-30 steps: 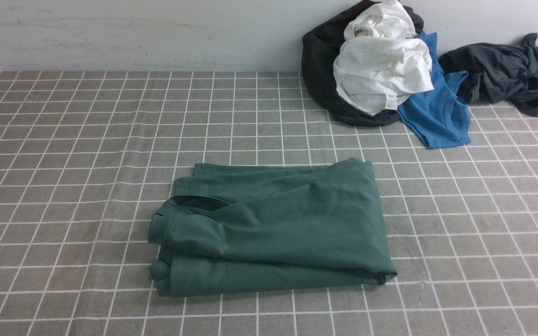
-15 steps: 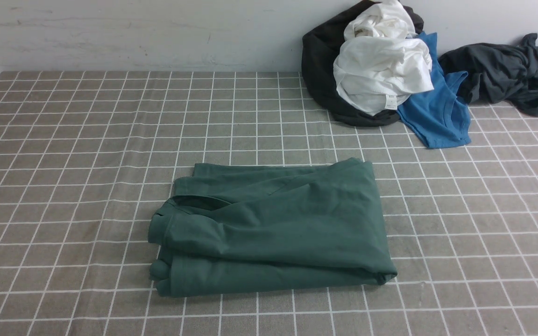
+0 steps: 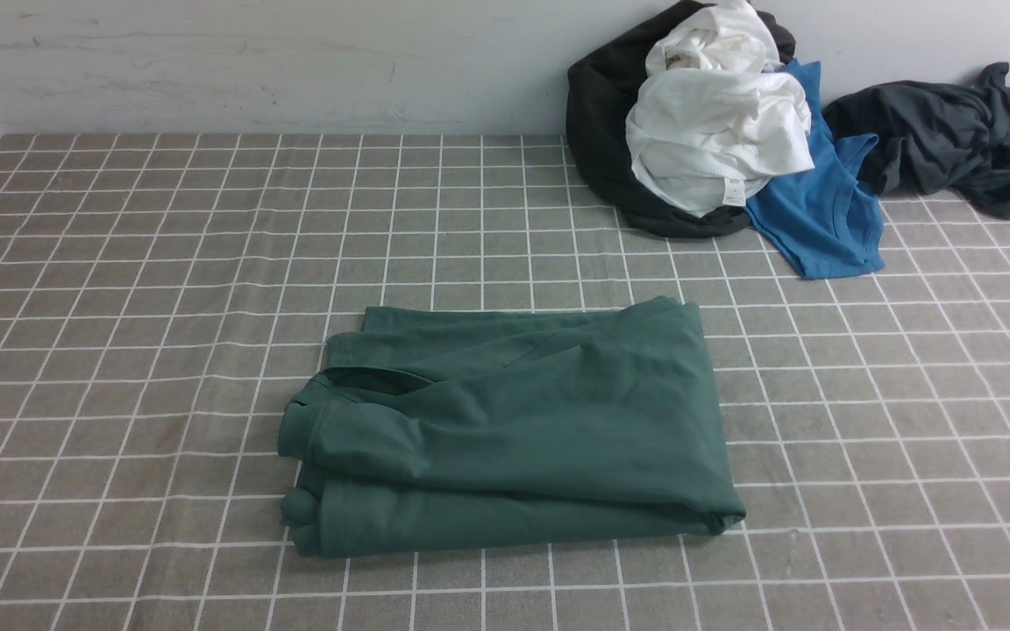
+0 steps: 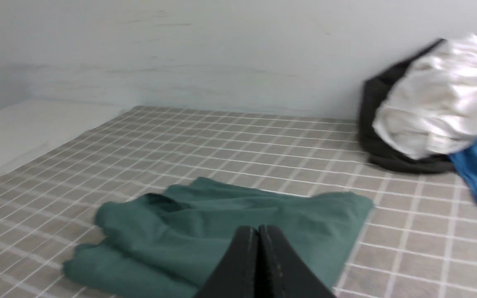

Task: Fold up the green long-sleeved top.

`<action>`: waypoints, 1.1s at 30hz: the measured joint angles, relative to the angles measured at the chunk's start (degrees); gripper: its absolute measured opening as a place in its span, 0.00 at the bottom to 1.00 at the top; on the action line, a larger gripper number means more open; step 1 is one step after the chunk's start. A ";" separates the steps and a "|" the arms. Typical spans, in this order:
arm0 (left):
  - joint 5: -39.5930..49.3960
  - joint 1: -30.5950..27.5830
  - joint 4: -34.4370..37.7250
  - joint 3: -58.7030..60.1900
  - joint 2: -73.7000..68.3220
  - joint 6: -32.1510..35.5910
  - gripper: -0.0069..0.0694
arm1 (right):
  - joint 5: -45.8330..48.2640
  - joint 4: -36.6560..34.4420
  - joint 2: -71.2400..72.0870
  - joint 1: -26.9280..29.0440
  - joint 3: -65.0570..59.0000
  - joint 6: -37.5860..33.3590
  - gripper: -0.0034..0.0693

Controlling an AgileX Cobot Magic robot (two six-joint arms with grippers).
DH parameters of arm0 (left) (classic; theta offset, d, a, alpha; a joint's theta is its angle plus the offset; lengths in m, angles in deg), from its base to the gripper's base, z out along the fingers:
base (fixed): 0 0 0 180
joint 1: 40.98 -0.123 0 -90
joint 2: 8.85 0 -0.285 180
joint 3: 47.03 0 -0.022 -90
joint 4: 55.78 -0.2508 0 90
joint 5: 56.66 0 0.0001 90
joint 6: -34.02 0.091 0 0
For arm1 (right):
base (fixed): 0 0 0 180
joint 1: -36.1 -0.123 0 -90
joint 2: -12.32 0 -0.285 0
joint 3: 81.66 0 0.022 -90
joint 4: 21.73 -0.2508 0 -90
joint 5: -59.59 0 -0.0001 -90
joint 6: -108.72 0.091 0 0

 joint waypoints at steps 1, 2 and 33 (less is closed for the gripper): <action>0.00 0.00 0.00 0.00 0.00 0.00 0.08 | -0.29 -0.16 1.60 3.26 -1.42 0.00 0.03; 0.00 0.00 0.00 0.00 0.00 0.00 0.08 | -0.53 -0.08 2.22 5.19 -2.44 0.00 0.03; -0.04 0.00 0.00 0.00 0.04 0.00 0.08 | 9.37 8.92 11.73 27.00 -10.35 3.19 0.03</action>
